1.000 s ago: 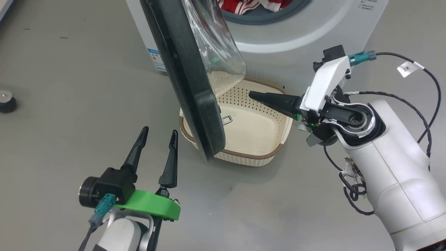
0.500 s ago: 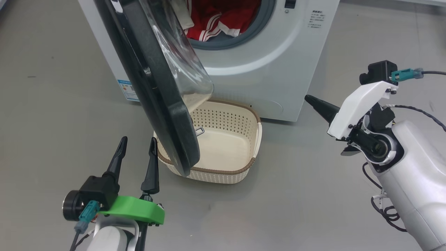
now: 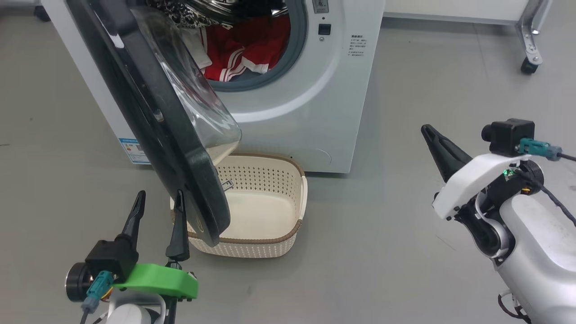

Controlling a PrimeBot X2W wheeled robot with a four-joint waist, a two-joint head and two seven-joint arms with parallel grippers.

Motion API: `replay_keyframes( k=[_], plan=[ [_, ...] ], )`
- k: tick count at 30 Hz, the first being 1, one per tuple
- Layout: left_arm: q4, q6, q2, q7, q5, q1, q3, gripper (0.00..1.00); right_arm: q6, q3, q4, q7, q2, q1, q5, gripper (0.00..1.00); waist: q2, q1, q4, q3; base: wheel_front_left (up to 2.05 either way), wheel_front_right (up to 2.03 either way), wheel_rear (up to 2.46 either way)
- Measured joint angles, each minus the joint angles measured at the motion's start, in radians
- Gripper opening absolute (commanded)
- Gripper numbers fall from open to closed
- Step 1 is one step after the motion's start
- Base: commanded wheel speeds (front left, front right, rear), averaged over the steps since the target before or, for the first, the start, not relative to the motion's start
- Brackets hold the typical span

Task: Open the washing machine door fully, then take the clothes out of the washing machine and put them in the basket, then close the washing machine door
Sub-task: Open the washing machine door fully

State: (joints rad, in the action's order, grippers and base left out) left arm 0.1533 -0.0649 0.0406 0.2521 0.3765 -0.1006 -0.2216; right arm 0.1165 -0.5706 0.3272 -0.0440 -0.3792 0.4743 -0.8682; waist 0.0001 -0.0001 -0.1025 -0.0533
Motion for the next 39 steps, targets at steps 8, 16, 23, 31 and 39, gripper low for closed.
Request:
replay_keyframes(
  k=[8, 16, 23, 31, 39],
  plan=[
    [-0.001, 0.01, 0.0, 0.0, -0.003, 0.022, 0.027, 1.0, -0.024, 0.022, -0.005, 0.201, -0.002, -0.119, 0.067, 0.0, 0.0, 0.0, 0.035, 0.029, 0.0, 0.0, 0.0],
    [0.0, 0.019, 0.0, 0.0, -0.018, 0.045, 0.039, 1.0, -0.058, 0.047, 0.004, 0.287, 0.039, -0.221, 0.064, 0.0, 0.0, 0.0, 0.051, 0.046, 0.0, 0.0, 0.0],
    [0.0, 0.028, 0.0, 0.0, -0.018, 0.05, 0.045, 1.0, -0.08, 0.057, 0.002, 0.288, 0.065, -0.284, 0.081, 1.0, 0.0, 0.0, 0.059, 0.051, 0.0, 0.0, 0.0],
    [0.0, 0.035, 0.0, 0.0, -0.027, 0.054, 0.053, 1.0, -0.084, 0.071, -0.016, 0.289, 0.077, -0.301, 0.121, 1.0, 0.0, 0.0, 0.069, 0.053, 0.0, 0.0, 0.0],
    [0.001, 0.042, 0.0, 0.0, -0.028, 0.065, 0.053, 1.0, -0.091, 0.125, -0.057, 0.289, 0.099, -0.306, 0.144, 1.0, 0.0, 0.0, 0.075, 0.056, 0.0, 0.0, 0.0]
  ],
)
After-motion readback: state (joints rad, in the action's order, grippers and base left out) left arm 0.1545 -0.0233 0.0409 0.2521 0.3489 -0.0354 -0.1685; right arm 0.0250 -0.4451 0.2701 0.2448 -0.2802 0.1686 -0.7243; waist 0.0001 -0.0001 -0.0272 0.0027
